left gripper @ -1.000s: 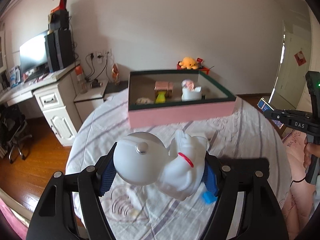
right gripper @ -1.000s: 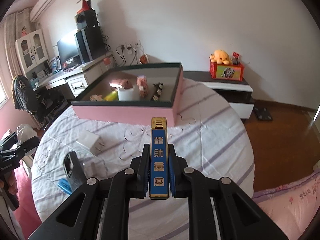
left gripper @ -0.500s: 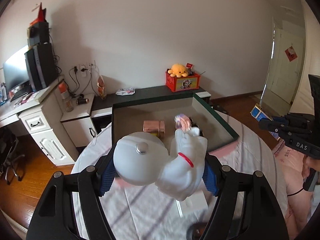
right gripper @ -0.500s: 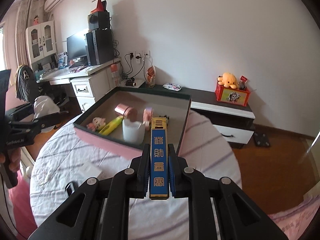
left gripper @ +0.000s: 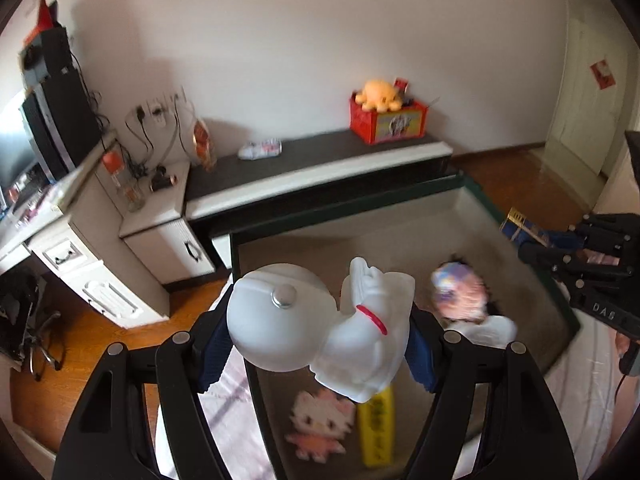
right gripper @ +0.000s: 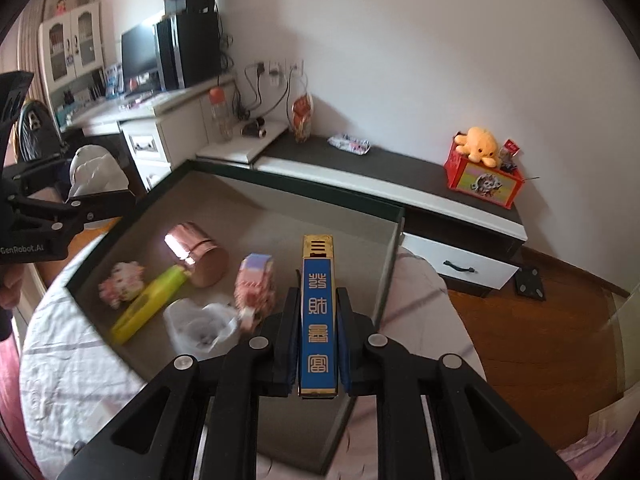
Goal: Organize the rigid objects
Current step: 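Lower both held items into the pink box and open both tools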
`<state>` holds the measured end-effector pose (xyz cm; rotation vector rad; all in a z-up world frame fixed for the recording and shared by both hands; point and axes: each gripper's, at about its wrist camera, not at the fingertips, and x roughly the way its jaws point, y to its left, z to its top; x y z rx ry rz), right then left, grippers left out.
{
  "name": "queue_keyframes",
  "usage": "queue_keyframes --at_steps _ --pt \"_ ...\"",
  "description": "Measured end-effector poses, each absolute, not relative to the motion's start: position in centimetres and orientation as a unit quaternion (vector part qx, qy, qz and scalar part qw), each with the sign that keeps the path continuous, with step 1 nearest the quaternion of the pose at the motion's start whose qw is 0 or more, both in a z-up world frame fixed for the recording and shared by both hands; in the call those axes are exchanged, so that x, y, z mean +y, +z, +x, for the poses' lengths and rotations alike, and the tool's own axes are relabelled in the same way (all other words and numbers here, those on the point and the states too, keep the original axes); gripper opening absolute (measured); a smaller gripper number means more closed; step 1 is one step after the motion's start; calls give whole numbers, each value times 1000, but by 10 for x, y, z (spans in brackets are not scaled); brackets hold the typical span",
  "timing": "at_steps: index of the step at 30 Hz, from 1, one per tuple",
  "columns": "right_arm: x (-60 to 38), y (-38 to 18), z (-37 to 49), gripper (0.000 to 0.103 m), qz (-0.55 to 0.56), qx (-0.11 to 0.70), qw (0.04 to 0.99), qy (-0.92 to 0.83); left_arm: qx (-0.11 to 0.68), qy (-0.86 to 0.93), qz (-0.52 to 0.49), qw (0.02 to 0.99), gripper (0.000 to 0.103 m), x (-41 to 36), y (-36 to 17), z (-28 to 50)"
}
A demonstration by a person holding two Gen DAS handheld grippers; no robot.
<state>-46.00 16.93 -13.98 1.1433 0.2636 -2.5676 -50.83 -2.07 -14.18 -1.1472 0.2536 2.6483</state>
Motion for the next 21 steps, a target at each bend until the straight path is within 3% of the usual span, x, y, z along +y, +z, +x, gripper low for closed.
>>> queue_keyframes --at_steps 9,21 --pt "159 -176 -515 15 448 120 143 -874 69 890 -432 127 73 -24 -182 -556" --pt "160 -182 -531 16 467 148 126 -862 98 882 -446 118 74 -13 -188 -563"
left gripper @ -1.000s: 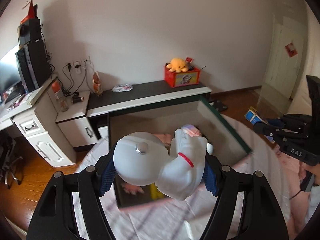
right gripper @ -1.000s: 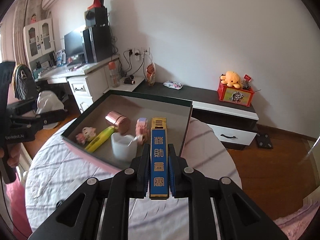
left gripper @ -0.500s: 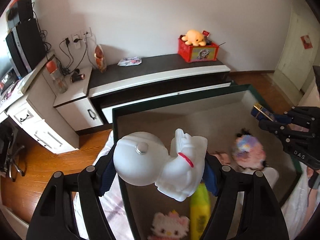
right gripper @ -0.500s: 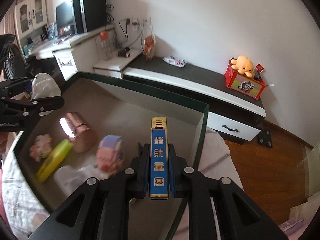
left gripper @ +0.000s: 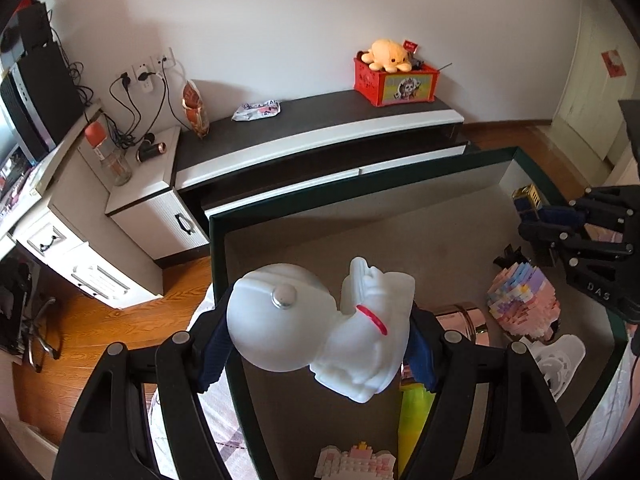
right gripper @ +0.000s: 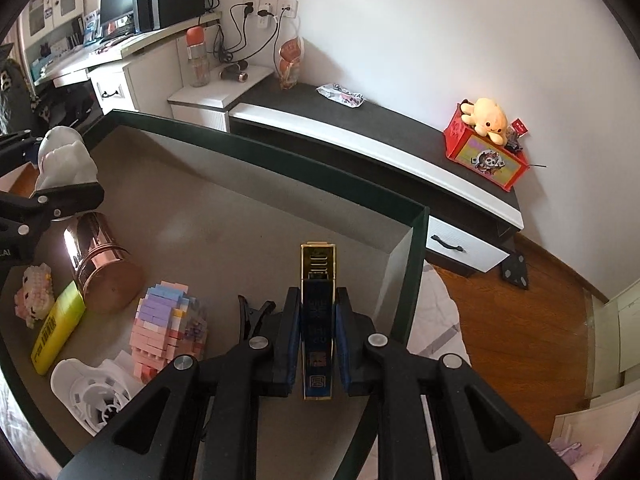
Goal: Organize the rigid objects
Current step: 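Lower both held items into the pink box and open both tools, then withdraw both tools from the box back over the bed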
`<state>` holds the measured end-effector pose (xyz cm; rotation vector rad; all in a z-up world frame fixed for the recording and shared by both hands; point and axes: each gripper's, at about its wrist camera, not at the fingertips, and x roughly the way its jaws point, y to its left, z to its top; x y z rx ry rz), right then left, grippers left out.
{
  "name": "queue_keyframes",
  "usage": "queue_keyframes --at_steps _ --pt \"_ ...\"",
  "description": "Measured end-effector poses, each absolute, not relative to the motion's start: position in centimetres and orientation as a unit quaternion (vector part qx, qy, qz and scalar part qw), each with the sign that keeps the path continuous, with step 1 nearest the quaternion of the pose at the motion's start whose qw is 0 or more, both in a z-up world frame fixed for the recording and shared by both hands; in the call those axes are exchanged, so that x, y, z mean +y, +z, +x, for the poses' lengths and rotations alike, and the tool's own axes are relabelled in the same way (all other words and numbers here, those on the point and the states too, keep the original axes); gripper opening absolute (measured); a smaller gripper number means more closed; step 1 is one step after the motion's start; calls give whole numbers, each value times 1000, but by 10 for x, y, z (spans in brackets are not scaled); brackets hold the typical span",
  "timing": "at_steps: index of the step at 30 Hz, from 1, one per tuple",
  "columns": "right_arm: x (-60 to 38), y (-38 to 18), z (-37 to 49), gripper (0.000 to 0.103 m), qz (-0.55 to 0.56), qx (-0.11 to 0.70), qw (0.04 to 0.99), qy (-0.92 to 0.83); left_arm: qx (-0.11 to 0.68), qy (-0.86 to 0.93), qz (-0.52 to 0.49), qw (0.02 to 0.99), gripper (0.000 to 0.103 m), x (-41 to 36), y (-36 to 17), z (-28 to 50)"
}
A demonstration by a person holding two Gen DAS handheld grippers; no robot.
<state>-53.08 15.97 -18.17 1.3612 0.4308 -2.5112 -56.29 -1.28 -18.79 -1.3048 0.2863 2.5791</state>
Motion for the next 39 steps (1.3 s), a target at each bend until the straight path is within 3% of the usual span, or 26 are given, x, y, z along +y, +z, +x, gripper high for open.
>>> queue_keyframes --at_steps 11,16,18,22,25,31,34,35,39 --pt "165 -175 -524 19 446 133 115 -878 88 890 -433 116 80 -16 -182 -554" --pt "167 -167 -511 32 433 123 120 -885 69 900 -414 118 88 -19 -166 -536" --pt "167 -158 -499 48 416 119 115 -894 62 903 -408 117 92 -20 -159 -527" --pt "162 -136 -469 61 385 122 114 -908 66 916 -380 112 99 -20 -139 -495" --pt "158 -119 -443 80 360 125 110 -918 73 925 -360 98 103 -21 -125 -469" --pt "149 -90 -387 85 320 135 103 -932 73 938 -331 76 103 -21 -98 -407" --pt "148 -76 -355 95 300 132 101 -939 69 945 -313 57 103 -26 -87 -371" --pt "150 -71 -343 103 291 129 100 -943 66 947 -309 53 103 -27 -84 -360" --pt "153 -53 -290 103 263 118 108 -951 57 953 -295 45 103 -31 -79 -310"
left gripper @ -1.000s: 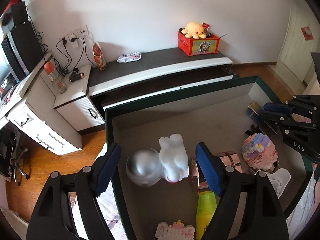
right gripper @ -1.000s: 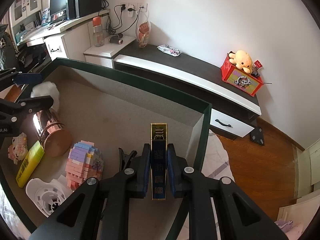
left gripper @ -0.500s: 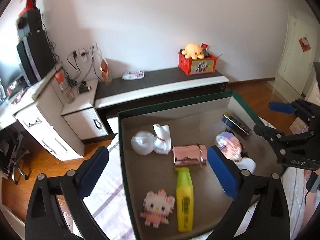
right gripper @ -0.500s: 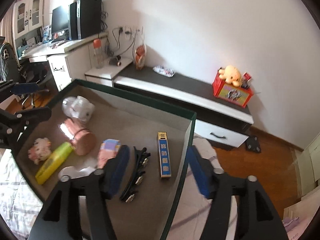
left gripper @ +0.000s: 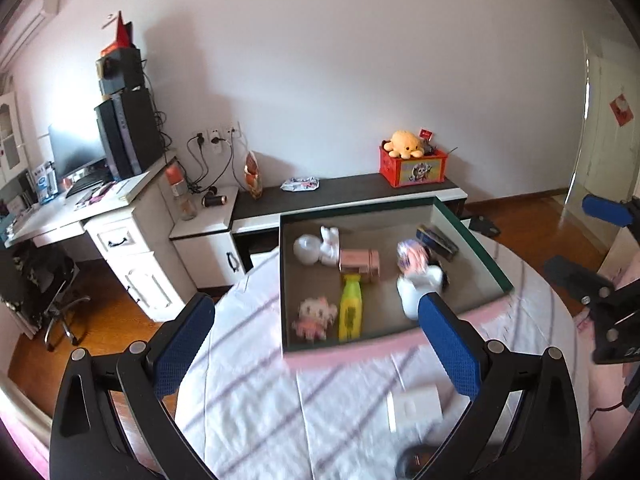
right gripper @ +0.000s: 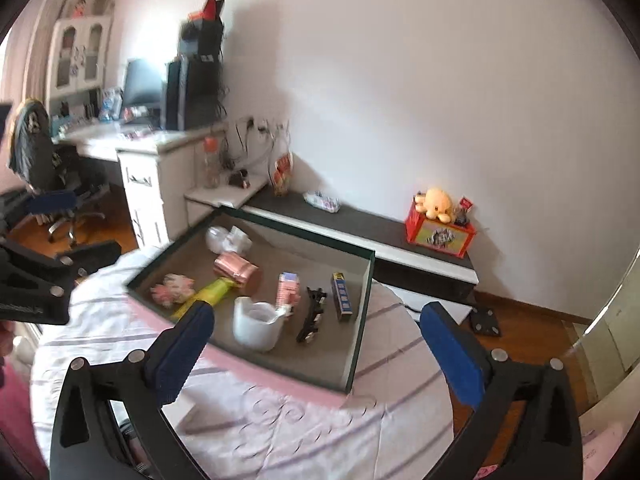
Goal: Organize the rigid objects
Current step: 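Withdraw both tools from the box back over the bed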
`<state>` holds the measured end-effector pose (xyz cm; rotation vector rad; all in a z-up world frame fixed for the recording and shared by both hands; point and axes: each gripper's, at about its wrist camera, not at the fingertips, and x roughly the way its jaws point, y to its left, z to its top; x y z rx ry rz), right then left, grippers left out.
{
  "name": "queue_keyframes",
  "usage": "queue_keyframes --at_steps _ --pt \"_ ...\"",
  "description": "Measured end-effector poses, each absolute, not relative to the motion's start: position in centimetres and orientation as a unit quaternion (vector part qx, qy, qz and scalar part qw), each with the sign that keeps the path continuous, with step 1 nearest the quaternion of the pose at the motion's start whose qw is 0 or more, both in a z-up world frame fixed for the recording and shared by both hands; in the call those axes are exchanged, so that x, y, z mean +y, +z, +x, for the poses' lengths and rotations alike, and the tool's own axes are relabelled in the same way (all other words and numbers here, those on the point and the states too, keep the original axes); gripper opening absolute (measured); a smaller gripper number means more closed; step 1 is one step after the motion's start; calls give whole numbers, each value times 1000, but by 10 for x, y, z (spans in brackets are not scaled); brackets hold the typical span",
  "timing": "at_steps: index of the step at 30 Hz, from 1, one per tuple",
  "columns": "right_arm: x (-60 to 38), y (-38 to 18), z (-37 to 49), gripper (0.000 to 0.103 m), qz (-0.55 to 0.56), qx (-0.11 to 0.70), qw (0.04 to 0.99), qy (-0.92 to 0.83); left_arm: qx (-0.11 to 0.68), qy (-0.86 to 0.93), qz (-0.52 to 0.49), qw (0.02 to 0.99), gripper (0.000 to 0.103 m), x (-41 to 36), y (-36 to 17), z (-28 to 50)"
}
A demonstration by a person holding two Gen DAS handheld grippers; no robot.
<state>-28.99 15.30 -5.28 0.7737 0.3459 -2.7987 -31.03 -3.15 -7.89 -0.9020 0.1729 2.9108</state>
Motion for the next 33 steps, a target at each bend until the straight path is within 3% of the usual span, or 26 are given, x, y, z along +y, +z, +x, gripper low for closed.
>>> queue_keyframes --at_steps 16,23,33 --pt "179 -44 -128 103 204 56 97 -972 25 971 -236 -3 103 -37 -95 -136" --pt "194 -51 -92 103 194 33 79 -977 25 970 -243 15 103 -36 -101 -117" --pt "190 -80 -111 103 238 47 75 -967 34 960 -277 12 103 -32 -121 -129"
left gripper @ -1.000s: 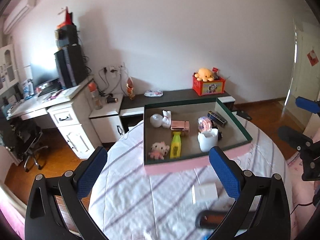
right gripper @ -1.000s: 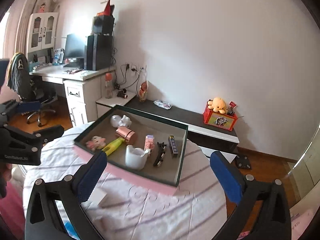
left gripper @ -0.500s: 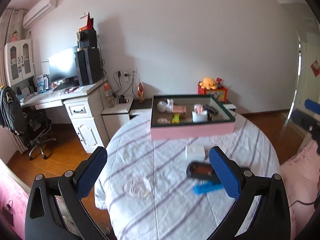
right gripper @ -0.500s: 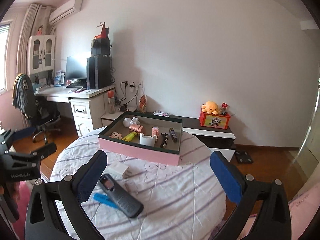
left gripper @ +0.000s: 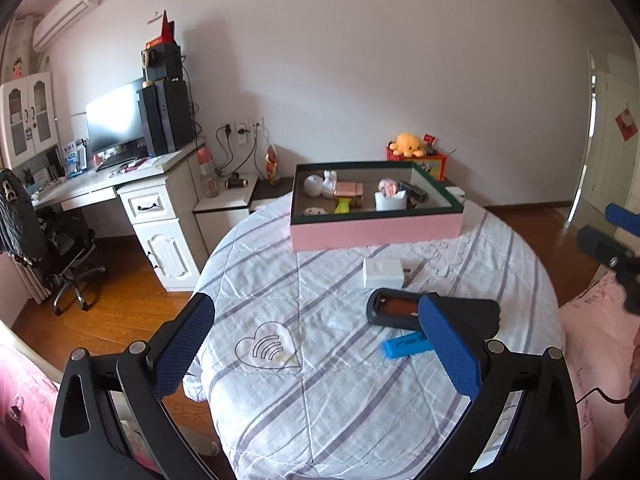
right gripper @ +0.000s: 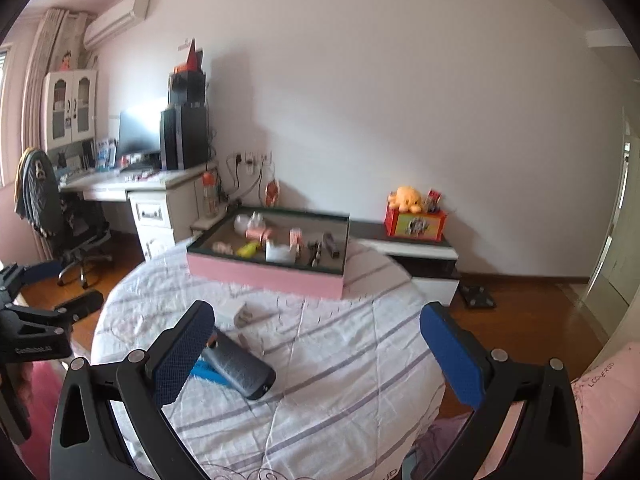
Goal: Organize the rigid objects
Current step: 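Withdraw both tools from the box back over the bed, then grasp the black handheld device with the right tool and lift it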
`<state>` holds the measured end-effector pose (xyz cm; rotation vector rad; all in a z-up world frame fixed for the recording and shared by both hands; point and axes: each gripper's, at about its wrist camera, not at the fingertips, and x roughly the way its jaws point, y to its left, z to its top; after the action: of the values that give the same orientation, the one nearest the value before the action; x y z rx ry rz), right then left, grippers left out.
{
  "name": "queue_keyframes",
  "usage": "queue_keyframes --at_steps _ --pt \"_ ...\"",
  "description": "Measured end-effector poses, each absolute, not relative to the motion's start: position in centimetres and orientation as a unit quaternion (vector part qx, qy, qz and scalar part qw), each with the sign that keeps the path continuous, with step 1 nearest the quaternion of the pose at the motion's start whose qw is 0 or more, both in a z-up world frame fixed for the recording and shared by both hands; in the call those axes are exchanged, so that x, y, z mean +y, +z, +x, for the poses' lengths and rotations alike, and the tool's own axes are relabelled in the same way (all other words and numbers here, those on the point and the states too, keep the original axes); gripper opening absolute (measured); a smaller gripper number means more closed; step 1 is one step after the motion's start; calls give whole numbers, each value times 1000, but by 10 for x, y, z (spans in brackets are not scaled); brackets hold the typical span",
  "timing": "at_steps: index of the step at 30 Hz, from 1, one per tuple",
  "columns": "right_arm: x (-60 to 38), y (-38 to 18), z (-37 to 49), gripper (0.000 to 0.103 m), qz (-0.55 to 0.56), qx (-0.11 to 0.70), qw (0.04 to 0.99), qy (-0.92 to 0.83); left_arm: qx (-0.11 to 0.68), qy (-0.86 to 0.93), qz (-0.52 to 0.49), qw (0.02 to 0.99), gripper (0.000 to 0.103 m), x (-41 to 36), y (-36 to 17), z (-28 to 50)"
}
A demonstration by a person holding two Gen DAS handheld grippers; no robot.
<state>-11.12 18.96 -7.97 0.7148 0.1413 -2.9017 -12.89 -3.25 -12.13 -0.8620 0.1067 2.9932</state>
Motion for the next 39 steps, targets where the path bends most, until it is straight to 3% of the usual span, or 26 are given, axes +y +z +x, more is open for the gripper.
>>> queue_keyframes --at_steps 13,16,19,24,25,26,29,33,39 --pt "127 -162 -172 103 336 130 135 -923 41 947 -320 7 103 -46 -151 -147" --pt "125 -177 -183 103 360 114 151 -914 42 945 -325 4 103 -51 -155 -149" --pt "141 -184 -188 101 376 41 170 -910 41 943 -330 0 103 -56 -158 -150" --pt "158 -182 -179 91 372 -47 199 -905 34 941 -338 -1 103 -59 -163 -154" --pt "157 -182 -176 87 370 -51 204 -905 33 940 -340 0 103 -59 -164 -154" --pt "154 -181 -175 76 368 -51 206 -905 35 939 -342 1 103 -58 -165 -154" --pt "143 -185 -177 60 378 -43 213 -900 40 939 -343 7 103 -55 -166 -150" --pt "125 -192 -174 47 386 -22 225 -895 42 939 -343 9 103 -59 -166 -144" --pt "77 -193 -166 37 380 45 244 -891 30 933 -359 -8 103 -73 -173 -145"
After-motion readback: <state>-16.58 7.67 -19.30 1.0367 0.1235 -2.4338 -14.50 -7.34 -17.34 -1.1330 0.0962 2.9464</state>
